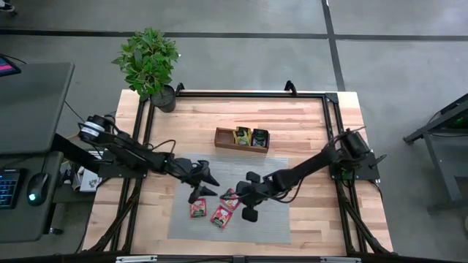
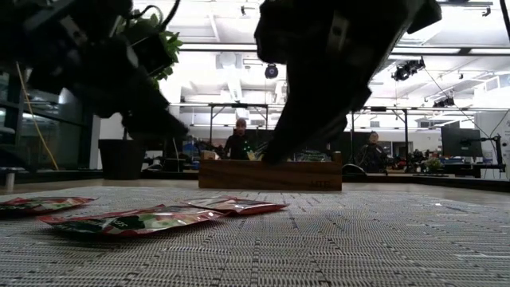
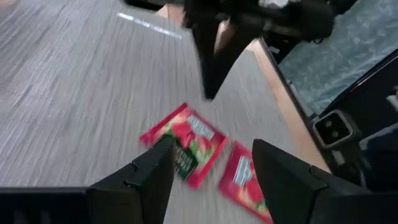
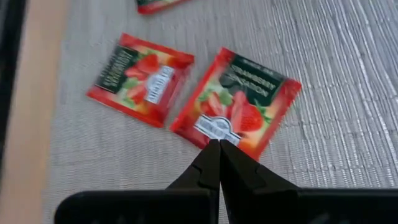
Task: Pick & Place Tea
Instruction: Put the red tea bag into the left section of the wooden organizer
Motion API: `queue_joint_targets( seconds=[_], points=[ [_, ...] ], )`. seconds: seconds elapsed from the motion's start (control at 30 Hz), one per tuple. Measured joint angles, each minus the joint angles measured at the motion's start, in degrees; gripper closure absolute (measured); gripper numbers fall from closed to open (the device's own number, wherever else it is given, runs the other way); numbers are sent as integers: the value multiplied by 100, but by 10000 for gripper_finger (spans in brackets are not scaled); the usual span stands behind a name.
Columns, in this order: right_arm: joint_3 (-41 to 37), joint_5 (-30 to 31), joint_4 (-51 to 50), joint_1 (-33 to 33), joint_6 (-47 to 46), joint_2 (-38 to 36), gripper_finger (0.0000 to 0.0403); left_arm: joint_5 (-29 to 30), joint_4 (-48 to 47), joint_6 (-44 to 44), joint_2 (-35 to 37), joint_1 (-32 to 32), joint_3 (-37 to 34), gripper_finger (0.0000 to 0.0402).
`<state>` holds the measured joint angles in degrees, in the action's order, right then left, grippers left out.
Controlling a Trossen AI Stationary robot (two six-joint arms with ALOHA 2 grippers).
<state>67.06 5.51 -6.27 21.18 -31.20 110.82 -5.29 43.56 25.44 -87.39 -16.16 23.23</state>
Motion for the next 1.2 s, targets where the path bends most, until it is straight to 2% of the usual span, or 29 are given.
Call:
queue_joint_targets(
  seconds=[0.3, 0.57, 0.87, 1.2],
  points=[
    [-38, 151, -75, -3, 100, 68, 403, 102, -871, 565, -437, 2, 654, 191],
    [-42, 111, 58, -1, 295, 288, 403, 137, -933, 906, -799, 0, 941, 191],
    [-16, -21, 67, -2, 125, 573, 403, 405, -1327, 1456, -950, 0, 987, 191],
    [-25, 71, 145, -28, 306, 624, 403, 265, -1350, 2241, -949, 2, 987, 191]
  ],
)
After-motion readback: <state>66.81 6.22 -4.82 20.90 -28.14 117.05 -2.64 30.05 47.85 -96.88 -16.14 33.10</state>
